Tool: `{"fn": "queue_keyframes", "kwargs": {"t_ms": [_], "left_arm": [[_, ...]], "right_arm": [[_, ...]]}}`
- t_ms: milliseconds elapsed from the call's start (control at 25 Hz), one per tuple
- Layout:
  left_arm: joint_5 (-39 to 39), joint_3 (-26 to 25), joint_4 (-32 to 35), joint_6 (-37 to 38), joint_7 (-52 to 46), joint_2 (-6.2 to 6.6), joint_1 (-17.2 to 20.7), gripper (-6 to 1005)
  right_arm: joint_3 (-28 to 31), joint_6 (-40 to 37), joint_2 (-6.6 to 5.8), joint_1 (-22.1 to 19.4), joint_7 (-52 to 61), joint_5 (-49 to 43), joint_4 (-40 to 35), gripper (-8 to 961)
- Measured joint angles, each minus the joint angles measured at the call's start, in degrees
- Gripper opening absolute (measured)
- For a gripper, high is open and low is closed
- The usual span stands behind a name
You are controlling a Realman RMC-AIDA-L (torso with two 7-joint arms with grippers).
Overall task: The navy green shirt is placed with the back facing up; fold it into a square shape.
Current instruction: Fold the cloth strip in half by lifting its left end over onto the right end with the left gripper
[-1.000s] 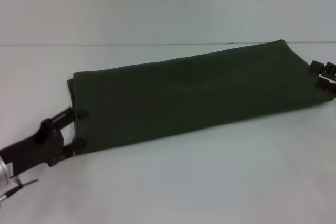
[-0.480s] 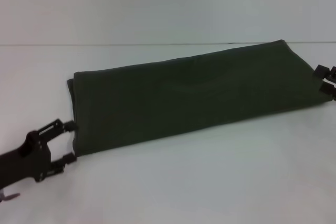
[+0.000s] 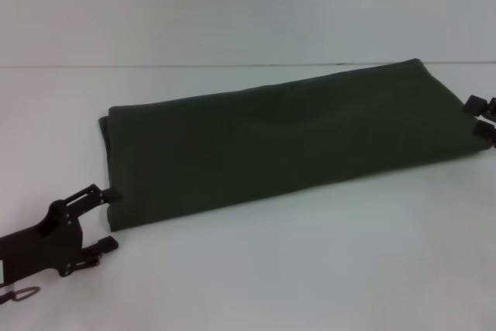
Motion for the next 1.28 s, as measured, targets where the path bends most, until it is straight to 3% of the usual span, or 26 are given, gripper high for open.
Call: {"fn": "queue_keyframes", "kwargs": {"t_ms": [640,960,1120,1280], "left_arm": [[1.8,0.0,-0.5,-2.5,-2.5,-0.33,-2.7,921],[1.7,-1.0,-1.9,-6.0,0.2,-0.48,-6.6,914],[-0.7,-3.9,-1.9,-1.6,7.3,-0.79,-8.0,910],[0.1,-2.4,-2.7,-0.7,6.5,-0.78,-7.0,907]], "right_arm": [[0.1,0.5,0.0,-0.5,0.1,0.3,0.1,854],[0.7,0.5,0.0,-0.5,0.3,0.4,0.1,852],[1.5,0.2,0.04,-0.6,0.4,0.4,0.1,852],[1.6,0.5,0.12,-0.6,0.2,0.4,0.5,853]]}}
